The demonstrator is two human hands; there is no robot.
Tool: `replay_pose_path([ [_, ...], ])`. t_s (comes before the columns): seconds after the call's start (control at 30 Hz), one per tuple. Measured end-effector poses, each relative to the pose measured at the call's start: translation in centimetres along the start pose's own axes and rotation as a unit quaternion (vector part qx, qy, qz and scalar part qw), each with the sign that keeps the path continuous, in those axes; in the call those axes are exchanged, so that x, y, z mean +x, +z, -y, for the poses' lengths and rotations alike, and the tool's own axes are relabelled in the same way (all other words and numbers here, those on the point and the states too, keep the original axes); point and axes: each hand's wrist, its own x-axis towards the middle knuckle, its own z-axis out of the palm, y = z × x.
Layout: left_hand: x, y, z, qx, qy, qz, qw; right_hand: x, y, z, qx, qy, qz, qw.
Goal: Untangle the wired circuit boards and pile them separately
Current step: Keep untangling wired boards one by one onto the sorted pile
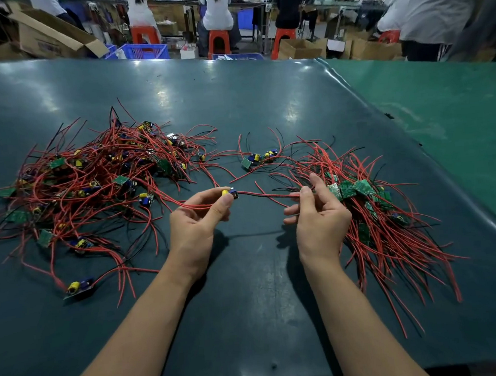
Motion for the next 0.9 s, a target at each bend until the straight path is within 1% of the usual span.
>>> replay_pose_path([
  [0.03, 0.1, 0.1, -0.1, 0.001, 0.005, -0.015, 1.0, 0.1, -0.1, 0.0, -0.002, 0.021, 0.015, 1.0],
  [0.07, 0.2, 0.2, -0.2, -0.016, 0.005, -0.032, 0.999, 0.1, -0.2, -0.2, -0.032, 0.028, 0.031, 0.999],
  [0.1, 0.3, 0.2, -0.4, -0.05, -0.001, -0.048, 0.998, 0.1, -0.3, -0.4, -0.096, 0.014, 0.054, 0.994],
  [0.17, 0.6, 0.1, -0.8, -0.133, -0.021, -0.053, 0.99, -0.5, -0.1, -0.7, -0.242, -0.065, 0.109, 0.962],
  [0.2, 0.6, -0.1, -1.1, -0.165, -0.03, -0.049, 0.985, -1.0, 0.1, -0.9, -0.284, -0.104, 0.134, 0.944],
  [0.23, 0.6, -0.2, -1.3, -0.182, -0.038, -0.05, 0.981, -1.3, 0.3, -0.9, -0.294, -0.121, 0.151, 0.936],
  [0.27, 0.7, -0.4, -1.5, -0.184, -0.046, -0.054, 0.98, -1.5, 0.4, -0.8, -0.274, -0.118, 0.161, 0.941],
  [0.33, 0.6, -0.5, -1.9, -0.182, -0.062, -0.055, 0.98, -1.1, 0.3, -0.3, -0.174, -0.078, 0.168, 0.967],
  [0.37, 0.5, -0.4, -1.9, -0.183, -0.066, -0.044, 0.98, -0.9, 0.1, 0.0, -0.117, -0.036, 0.181, 0.976],
  [0.4, 0.4, -0.2, -1.9, -0.176, -0.067, -0.028, 0.982, -0.8, 0.0, 0.3, -0.062, 0.019, 0.208, 0.976],
  [0.47, -0.1, 0.3, -1.5, -0.119, -0.067, 0.014, 0.99, -1.2, 0.1, 0.8, 0.018, 0.108, 0.283, 0.953],
  [0.5, -0.4, 0.6, -1.2, -0.077, -0.068, 0.04, 0.994, -1.5, 0.2, 0.9, 0.033, 0.125, 0.315, 0.94],
  [0.57, -1.0, 1.1, -0.7, 0.006, -0.069, 0.091, 0.993, -2.0, 0.5, 1.1, 0.044, 0.123, 0.347, 0.929],
  [0.63, -1.4, 1.1, -0.5, 0.054, -0.061, 0.123, 0.989, -1.9, 0.5, 1.2, 0.048, 0.137, 0.336, 0.93],
  [0.73, -1.6, 1.2, -0.5, 0.077, -0.051, 0.158, 0.983, -1.5, 0.3, 1.2, 0.066, 0.179, 0.294, 0.937],
  [0.83, -1.6, 1.4, -0.7, 0.09, -0.055, 0.156, 0.982, -1.7, 0.7, 1.1, 0.063, 0.159, 0.251, 0.953],
  [0.9, -1.5, 1.4, -0.9, 0.086, -0.07, 0.147, 0.983, -1.7, 0.9, 1.0, 0.067, 0.161, 0.225, 0.959],
])
